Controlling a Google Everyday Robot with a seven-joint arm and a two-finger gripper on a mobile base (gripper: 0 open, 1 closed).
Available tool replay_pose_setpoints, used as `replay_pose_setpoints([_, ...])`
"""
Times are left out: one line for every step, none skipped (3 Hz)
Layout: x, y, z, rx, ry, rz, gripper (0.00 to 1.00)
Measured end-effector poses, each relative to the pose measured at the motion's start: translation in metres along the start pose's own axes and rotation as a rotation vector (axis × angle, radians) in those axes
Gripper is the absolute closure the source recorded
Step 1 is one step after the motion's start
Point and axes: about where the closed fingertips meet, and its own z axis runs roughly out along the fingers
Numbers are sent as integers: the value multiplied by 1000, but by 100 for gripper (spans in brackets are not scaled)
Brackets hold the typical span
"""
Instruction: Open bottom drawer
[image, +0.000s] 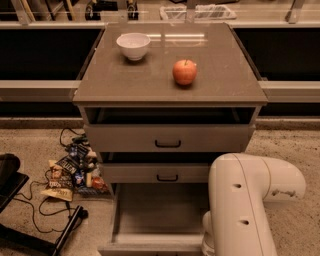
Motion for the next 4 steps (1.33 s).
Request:
replay_pose_setpoints([-1, 0, 0, 0, 0, 0, 65])
replay_pose_setpoints([0, 7, -3, 3, 11, 16, 96])
replay_pose_setpoints([0, 7, -3, 3, 11, 16, 100])
replay_pose_setpoints([1, 9, -2, 0, 12, 16, 81])
